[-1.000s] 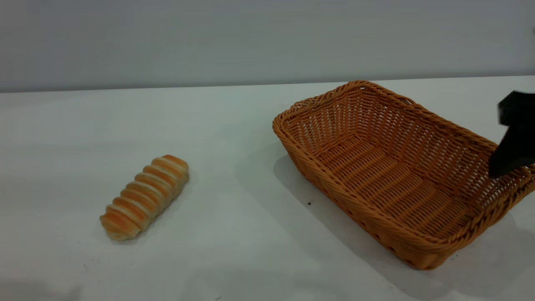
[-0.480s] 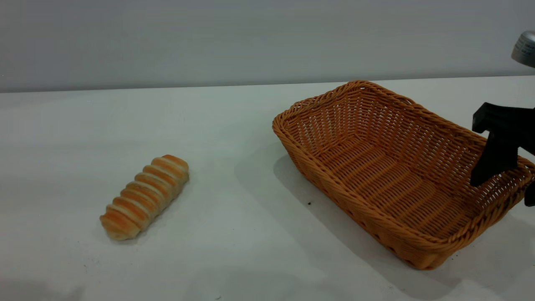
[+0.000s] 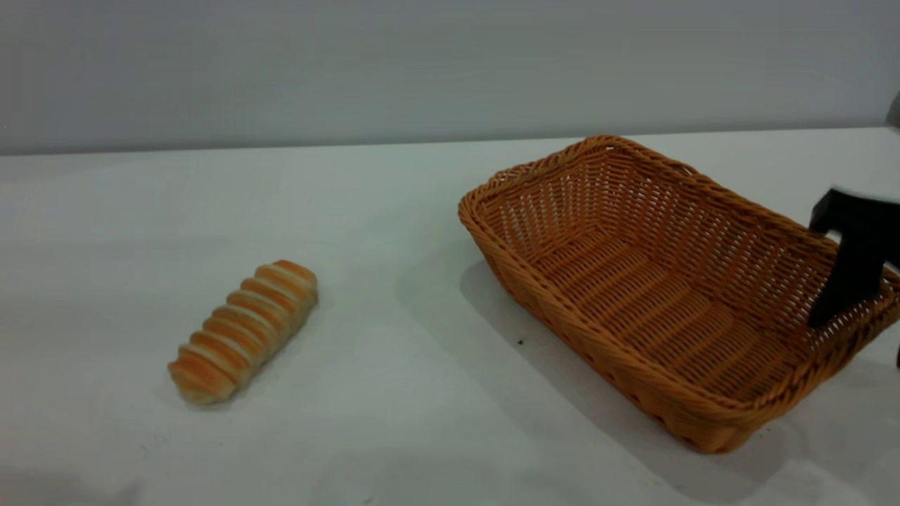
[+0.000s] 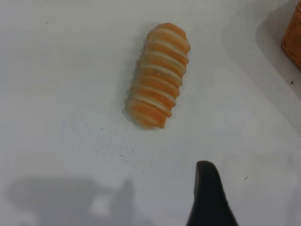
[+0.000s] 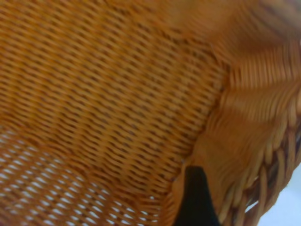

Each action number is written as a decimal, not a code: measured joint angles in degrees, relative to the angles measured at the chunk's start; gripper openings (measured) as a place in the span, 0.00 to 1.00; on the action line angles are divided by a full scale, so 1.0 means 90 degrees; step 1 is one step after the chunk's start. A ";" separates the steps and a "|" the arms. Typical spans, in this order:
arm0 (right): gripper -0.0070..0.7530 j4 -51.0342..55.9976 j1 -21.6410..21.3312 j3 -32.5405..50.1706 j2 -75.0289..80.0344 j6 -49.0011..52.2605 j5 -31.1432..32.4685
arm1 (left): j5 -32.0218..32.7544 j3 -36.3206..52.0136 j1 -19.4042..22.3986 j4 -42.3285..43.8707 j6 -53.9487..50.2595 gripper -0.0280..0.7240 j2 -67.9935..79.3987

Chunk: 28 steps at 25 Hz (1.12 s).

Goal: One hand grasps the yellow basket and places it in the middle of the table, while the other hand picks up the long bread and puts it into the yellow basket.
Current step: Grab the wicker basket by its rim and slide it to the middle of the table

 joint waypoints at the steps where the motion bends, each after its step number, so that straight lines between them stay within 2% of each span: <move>1: 0.75 0.0035 0.0000 0.0000 0.0125 -0.0006 -0.0016 | 0.0000 0.0000 0.0000 0.0000 0.0000 0.75 0.0000; 11: 0.75 0.0312 0.0000 -0.0320 0.0881 -0.0332 -0.0301 | 0.0000 0.0000 0.0000 0.0000 0.0000 0.75 0.0000; 14: 0.71 0.0335 0.0000 -0.0498 0.1111 -0.0338 -0.0206 | 0.0000 0.0000 0.0000 0.0000 0.0000 0.75 0.0000; 17: 0.58 0.0377 0.0000 -0.0607 0.1210 -0.0338 -0.0132 | 0.0000 0.0000 0.0000 0.0000 0.0000 0.75 0.0000; 21: 0.23 0.0518 0.0000 -0.0766 0.1222 -0.0275 -0.0121 | 0.0000 0.0000 0.0000 0.0000 0.0000 0.75 0.0000; 23: 0.11 0.0542 0.0000 -0.0901 0.1222 -0.0288 -0.0113 | 0.0000 0.0000 0.0000 0.0000 0.0000 0.75 0.0000; 24: 0.08 0.0494 0.0000 -0.0991 0.1222 -0.0328 -0.0044 | 0.0000 0.0000 0.0000 0.0000 0.0000 0.75 0.0000; 28: 0.07 0.0393 0.0019 -0.1552 0.1251 -0.0585 0.0666 | 0.0000 0.0000 0.0000 0.0000 0.0000 0.75 0.0000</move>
